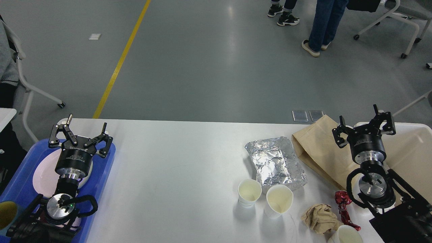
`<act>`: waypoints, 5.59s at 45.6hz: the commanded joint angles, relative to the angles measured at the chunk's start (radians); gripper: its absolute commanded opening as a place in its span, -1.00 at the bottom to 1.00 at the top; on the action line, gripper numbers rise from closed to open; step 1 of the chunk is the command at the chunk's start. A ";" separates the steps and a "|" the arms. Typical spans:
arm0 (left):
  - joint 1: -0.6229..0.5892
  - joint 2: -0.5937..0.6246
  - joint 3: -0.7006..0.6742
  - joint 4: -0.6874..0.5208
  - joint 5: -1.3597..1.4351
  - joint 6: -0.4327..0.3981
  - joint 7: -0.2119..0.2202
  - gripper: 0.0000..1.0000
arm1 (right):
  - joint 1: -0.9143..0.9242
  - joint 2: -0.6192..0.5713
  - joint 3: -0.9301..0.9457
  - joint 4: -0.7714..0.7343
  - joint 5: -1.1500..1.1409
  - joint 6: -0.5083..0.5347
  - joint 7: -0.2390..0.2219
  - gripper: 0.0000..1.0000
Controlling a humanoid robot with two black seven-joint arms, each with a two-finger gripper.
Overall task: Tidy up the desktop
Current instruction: 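Raise the right gripper from the bin up over the brown paper bag, then lower the right gripper toward the white paper cup beside the foil, then close the right gripper around the white paper cup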
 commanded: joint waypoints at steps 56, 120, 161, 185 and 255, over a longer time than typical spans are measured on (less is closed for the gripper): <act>0.000 0.000 0.000 0.000 0.000 0.000 0.000 0.93 | 0.076 -0.026 -0.241 0.021 0.005 0.063 -0.110 1.00; 0.000 0.000 0.000 0.000 0.000 0.000 0.002 0.93 | 2.089 0.093 -2.430 0.714 0.014 0.603 -0.617 1.00; 0.000 -0.002 0.002 0.000 0.000 0.000 0.002 0.93 | 1.738 0.037 -2.373 0.808 0.106 0.230 -0.614 1.00; 0.001 -0.002 0.002 -0.002 0.000 -0.002 0.002 0.93 | 1.359 0.174 -2.293 0.658 0.117 -0.115 -0.614 0.95; 0.000 -0.002 0.003 -0.002 0.000 -0.002 0.002 0.93 | 1.348 0.100 -2.264 0.598 0.275 0.129 -0.605 -1.00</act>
